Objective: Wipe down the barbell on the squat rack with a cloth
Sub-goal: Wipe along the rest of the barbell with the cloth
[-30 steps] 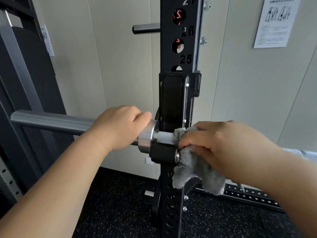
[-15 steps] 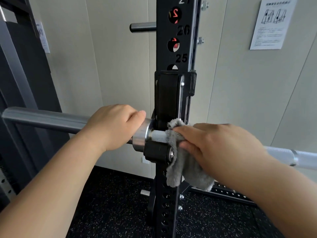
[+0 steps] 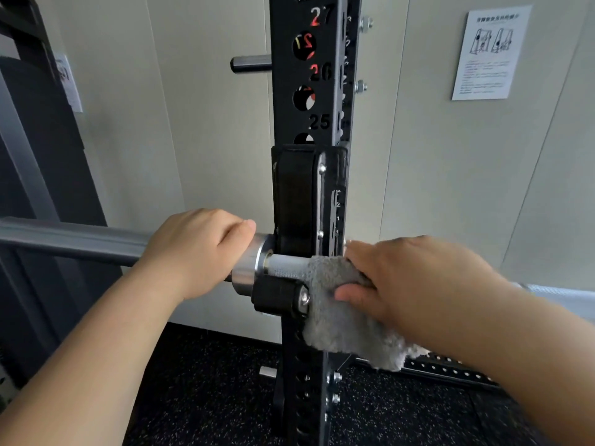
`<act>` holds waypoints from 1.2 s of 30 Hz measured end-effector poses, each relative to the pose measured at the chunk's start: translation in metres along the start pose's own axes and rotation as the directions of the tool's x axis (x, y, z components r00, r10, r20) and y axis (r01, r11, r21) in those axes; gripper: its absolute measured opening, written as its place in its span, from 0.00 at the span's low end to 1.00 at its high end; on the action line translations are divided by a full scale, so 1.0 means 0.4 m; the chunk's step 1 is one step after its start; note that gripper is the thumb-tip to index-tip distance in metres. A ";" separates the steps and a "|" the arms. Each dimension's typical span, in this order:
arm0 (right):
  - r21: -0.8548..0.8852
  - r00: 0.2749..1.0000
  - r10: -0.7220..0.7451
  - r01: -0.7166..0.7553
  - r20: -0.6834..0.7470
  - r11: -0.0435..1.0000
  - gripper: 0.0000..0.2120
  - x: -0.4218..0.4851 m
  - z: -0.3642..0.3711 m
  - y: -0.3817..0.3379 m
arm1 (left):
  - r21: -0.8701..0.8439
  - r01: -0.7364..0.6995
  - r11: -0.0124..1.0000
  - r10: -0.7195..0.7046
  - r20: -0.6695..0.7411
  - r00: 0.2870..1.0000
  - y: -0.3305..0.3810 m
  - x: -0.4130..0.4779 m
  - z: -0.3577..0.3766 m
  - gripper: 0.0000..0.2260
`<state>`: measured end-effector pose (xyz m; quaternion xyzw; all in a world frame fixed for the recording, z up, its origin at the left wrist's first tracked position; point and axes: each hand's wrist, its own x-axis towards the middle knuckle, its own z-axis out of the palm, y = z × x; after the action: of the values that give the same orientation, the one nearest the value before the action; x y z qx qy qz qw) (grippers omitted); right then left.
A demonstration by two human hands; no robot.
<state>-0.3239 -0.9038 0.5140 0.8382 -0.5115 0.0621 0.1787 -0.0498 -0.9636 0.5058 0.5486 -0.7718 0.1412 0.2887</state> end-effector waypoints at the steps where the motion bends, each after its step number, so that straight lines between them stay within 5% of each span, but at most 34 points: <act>1: -0.011 0.999 0.036 -0.036 0.024 0.999 0.24 -0.015 -0.005 0.020 | -0.002 0.001 1.000 -0.001 0.000 1.000 0.001 0.001 0.000 0.24; 9: -0.020 0.993 0.083 -0.082 0.082 0.996 0.26 -0.014 -0.033 0.032 | 0.014 -0.023 1.000 0.024 -0.083 0.996 -0.005 -0.012 0.014 0.24; 16: -0.217 0.894 -0.054 -0.050 -0.445 0.975 0.23 -0.049 0.090 0.030 | -0.151 -0.014 0.988 -0.014 -0.183 0.983 0.046 -0.052 0.007 0.16; 20: -0.094 0.971 0.003 -0.026 -0.240 0.995 0.27 -0.028 0.037 0.000 | -0.131 0.036 0.991 -0.058 -0.169 0.984 0.078 -0.055 0.015 0.16; 26: 0.100 0.976 -0.090 0.112 -0.201 0.989 0.11 0.049 0.024 -0.061 | -0.059 0.126 0.990 -0.130 -0.079 0.988 0.077 -0.022 0.016 0.16; 30: 0.149 0.998 -0.040 0.034 0.037 0.988 0.24 0.014 0.007 0.015 | -0.056 0.135 0.989 -0.139 -0.066 0.988 0.075 -0.023 0.015 0.15; 33: 0.290 1.000 -0.019 0.018 0.000 0.957 0.12 -0.017 -0.012 0.063 | -0.035 0.135 0.990 -0.137 -0.080 0.987 0.080 -0.018 0.016 0.15; 36: 0.279 0.990 -0.112 0.132 -0.084 0.951 0.20 0.014 0.001 0.014 | -0.038 0.155 0.987 -0.157 -0.075 0.985 0.081 -0.012 0.015 0.16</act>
<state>-0.3263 -0.9111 0.5164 0.8826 -0.4381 0.1519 0.0771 -0.0806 -0.9513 0.5013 0.5966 -0.7168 0.1270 0.3377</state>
